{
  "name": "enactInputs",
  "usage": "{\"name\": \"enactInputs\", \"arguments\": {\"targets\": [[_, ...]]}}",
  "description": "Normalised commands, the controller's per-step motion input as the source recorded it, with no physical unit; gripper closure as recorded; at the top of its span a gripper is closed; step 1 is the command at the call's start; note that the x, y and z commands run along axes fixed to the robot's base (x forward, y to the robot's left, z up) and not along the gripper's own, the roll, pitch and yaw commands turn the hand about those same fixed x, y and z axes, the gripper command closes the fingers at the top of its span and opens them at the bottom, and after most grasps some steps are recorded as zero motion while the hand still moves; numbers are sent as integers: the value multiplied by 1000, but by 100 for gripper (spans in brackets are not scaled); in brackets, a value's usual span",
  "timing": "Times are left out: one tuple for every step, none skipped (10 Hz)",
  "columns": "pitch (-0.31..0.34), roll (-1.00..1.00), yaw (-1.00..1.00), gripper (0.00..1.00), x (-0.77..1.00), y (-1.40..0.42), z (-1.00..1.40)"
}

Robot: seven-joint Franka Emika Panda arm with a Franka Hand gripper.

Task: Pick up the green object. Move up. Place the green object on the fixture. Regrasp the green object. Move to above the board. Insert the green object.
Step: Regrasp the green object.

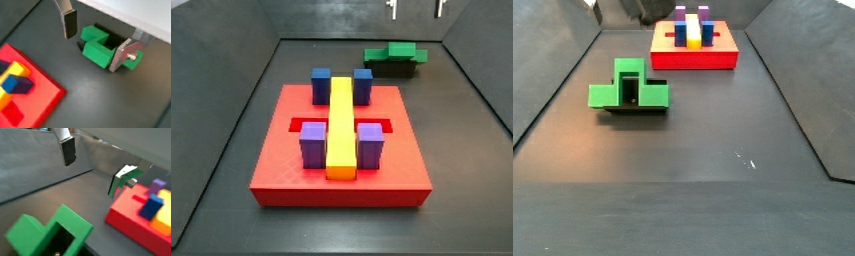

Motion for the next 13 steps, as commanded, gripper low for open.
{"name": "enactInputs", "arguments": {"targets": [[-343, 1000, 597, 0, 40, -6, 0], [0, 814, 577, 0, 300, 0, -123], [131, 700, 489, 0, 523, 23, -209], [240, 720, 357, 0, 720, 89, -183], [623, 657, 40, 0, 857, 0, -257], [946, 626, 0, 0, 623, 0, -40], [974, 631, -23, 0, 480, 6, 0], [803, 846, -83, 0, 406, 0, 0], [551, 1000, -6, 0, 451, -114, 0], [231, 1000, 0, 0, 471, -234, 6], [0, 1000, 0, 0, 389, -334, 0], [-86, 1000, 0, 0, 254, -409, 0], [-206, 1000, 0, 0, 189, -411, 0]]}}
